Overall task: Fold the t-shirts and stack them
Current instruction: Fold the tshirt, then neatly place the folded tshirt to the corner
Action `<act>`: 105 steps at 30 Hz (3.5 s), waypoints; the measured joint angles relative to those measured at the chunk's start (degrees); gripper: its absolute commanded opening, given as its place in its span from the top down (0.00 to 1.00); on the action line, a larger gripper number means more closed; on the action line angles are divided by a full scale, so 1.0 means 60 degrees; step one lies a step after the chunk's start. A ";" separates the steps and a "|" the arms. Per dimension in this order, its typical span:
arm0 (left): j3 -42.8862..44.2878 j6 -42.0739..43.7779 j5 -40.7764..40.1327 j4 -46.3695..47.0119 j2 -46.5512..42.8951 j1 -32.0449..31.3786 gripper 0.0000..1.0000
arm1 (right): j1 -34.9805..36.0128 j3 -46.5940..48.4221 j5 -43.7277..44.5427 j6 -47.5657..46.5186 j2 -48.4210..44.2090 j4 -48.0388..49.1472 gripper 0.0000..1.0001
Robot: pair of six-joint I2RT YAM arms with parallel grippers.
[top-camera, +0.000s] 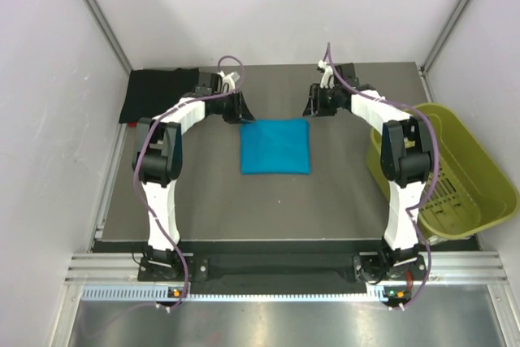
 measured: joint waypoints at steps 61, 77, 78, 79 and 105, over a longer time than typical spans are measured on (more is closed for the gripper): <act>-0.2495 -0.0244 0.0211 -0.1217 -0.0674 0.0761 0.57 | -0.0149 0.0339 -0.1056 0.0018 0.1311 0.0940 0.72; -0.3038 -0.0871 0.0594 -0.0226 -0.0678 0.0765 1.00 | -0.0197 -0.0375 -0.0590 0.0357 0.1293 0.1763 1.00; -0.3038 -0.0874 0.0586 -0.0215 -0.0678 0.0765 1.00 | -0.0208 -0.0448 -0.0583 0.0419 0.1275 0.1851 1.00; -0.3042 -0.0874 0.0576 -0.0208 -0.0678 0.0765 1.00 | -0.0211 -0.0510 -0.0565 0.0470 0.1253 0.1934 1.00; -0.1796 -0.1075 -0.1297 -0.0415 -0.0998 0.0692 0.01 | -0.0222 -0.0725 -0.0521 0.0707 0.1166 0.2208 1.00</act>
